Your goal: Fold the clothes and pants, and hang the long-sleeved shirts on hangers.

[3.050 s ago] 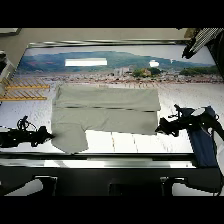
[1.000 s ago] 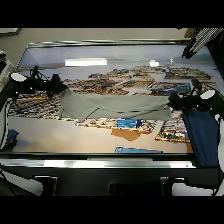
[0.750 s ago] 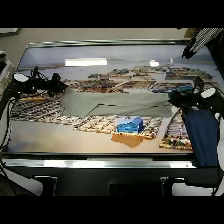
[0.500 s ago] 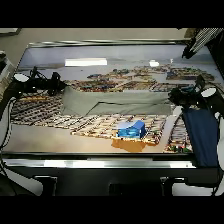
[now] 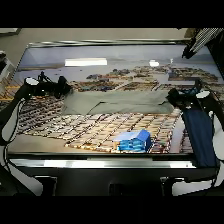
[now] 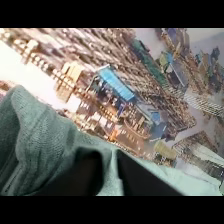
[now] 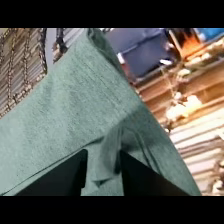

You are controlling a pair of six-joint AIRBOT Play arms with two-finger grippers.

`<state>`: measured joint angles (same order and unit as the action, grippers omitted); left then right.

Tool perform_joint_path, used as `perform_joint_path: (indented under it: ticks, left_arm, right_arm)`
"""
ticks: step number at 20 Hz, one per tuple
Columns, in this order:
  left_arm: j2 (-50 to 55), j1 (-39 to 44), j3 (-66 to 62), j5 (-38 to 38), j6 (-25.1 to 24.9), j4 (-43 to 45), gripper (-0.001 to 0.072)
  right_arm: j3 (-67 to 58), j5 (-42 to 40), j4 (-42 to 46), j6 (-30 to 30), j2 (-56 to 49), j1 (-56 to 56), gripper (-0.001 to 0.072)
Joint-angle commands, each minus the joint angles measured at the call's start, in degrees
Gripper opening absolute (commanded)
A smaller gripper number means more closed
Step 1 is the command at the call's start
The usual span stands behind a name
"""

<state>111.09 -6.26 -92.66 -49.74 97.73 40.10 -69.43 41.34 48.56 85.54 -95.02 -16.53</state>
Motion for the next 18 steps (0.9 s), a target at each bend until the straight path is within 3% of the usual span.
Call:
perform_joint_path:
  ticks: [1,4,8,11,14,18]
  left_arm:
    - [0.28,-0.90,-1.18,0.63,-1.64,-0.02,0.0392]
    - [-2.75,-3.04,-5.42,-2.49,-5.81,2.99,0.0392]
    - [-9.79,-3.69,-9.66,-8.74,-5.40,18.32,0.0392]
    - [-14.40,-2.73,-9.92,-14.88,-1.53,27.65,0.0392]
    - [-17.03,-1.07,-9.92,-19.98,-0.98,33.33,0.0393]
    - [-17.46,0.74,-9.90,-20.81,-0.55,33.70,0.0393]
  right_arm:
    - [-1.29,2.16,-1.36,-0.33,-0.57,-0.74,0.0399]
    - [-7.34,9.99,0.55,-0.94,1.14,-4.87,0.0457]
    - [-11.63,15.63,4.44,-0.96,-0.28,-8.68,0.0610]
    - [-11.63,18.18,3.74,-2.95,-3.65,-8.50,0.0656]
    - [-11.63,19.02,0.31,-6.62,-6.67,-8.48,0.0661]
    - [-11.63,18.80,-4.44,-8.48,-9.35,-8.33,0.0660]
